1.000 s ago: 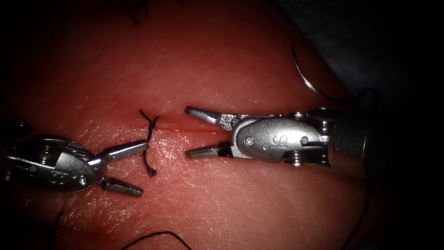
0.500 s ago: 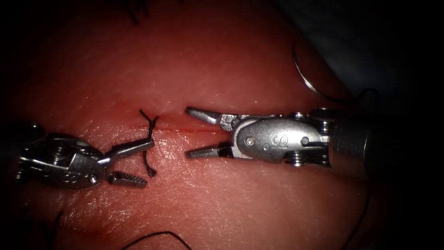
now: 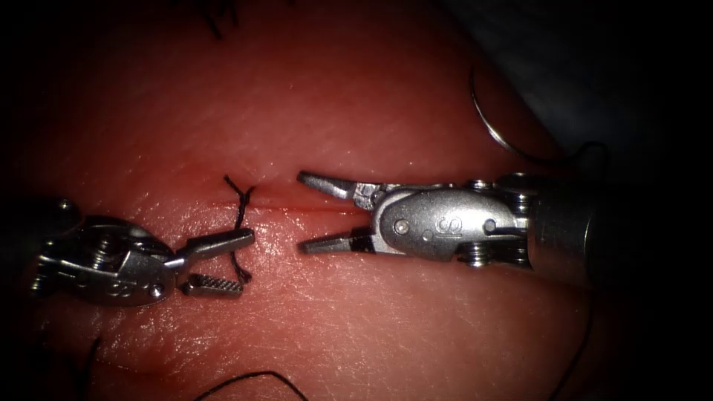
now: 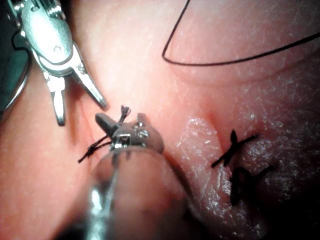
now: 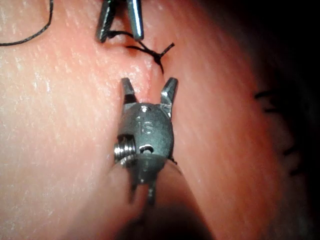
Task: Wound Closure
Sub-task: Grab the short tail with the left gripper
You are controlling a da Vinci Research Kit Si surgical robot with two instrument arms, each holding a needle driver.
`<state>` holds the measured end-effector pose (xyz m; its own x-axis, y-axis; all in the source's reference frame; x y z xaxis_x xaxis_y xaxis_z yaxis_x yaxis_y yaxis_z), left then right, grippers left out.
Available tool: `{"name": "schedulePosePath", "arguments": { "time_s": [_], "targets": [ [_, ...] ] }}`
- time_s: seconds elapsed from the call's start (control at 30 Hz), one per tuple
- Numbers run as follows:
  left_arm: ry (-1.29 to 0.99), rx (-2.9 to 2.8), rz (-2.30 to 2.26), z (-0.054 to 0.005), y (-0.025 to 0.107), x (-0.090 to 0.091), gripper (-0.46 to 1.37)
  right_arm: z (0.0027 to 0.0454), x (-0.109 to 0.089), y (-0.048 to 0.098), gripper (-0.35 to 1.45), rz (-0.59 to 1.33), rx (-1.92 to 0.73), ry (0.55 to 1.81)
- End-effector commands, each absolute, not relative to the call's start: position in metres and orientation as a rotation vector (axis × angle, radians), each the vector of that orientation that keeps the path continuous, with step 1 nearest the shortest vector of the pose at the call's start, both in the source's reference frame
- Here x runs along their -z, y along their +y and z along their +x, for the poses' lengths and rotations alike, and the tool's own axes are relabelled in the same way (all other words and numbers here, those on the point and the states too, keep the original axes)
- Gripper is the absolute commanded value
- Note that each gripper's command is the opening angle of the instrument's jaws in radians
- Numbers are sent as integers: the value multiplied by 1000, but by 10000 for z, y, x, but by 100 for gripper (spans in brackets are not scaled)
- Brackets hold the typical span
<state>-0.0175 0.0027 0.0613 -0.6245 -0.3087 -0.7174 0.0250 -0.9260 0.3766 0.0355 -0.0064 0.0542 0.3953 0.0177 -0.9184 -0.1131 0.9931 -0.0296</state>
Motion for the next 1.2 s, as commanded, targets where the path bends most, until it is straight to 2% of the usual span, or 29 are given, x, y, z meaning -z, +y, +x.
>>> {"name": "schedulePosePath", "arguments": {
  "time_s": [0.03, 0.1, 0.17, 0.2, 0.27, 0.53, 0.73, 0.93, 1.2],
  "targets": [
    [-493, 2627, 1251, -176, 27, -612, 24, 356, -542, -64, 119, -90, -82, 1161],
    [-498, 2633, 1245, -178, 27, -613, 18, 356, -543, -64, 119, -90, -82, 1161],
    [-496, 2632, 1247, -179, 28, -613, -1, 356, -543, -64, 118, -90, -82, 1161],
    [-496, 2633, 1246, -179, 28, -613, -21, 357, -543, -64, 116, -91, -82, 1161],
    [-499, 2629, 1243, -177, 29, -613, -35, 357, -543, -65, 116, -91, -82, 1161],
    [-482, 2632, 1252, -170, 33, -609, -35, 360, -545, -68, 130, -89, -94, 1161],
    [-448, 2614, 1290, -169, 34, -608, -35, 363, -543, -70, 128, -44, -177, 1165],
    [-403, 2567, 1369, -167, 41, -601, -35, 371, -547, -75, 116, 8, -178, 1237],
    [-360, 2524, 1478, -166, 46, -597, -35, 387, -553, -72, 115, 26, -174, 1274]
  ]
}}
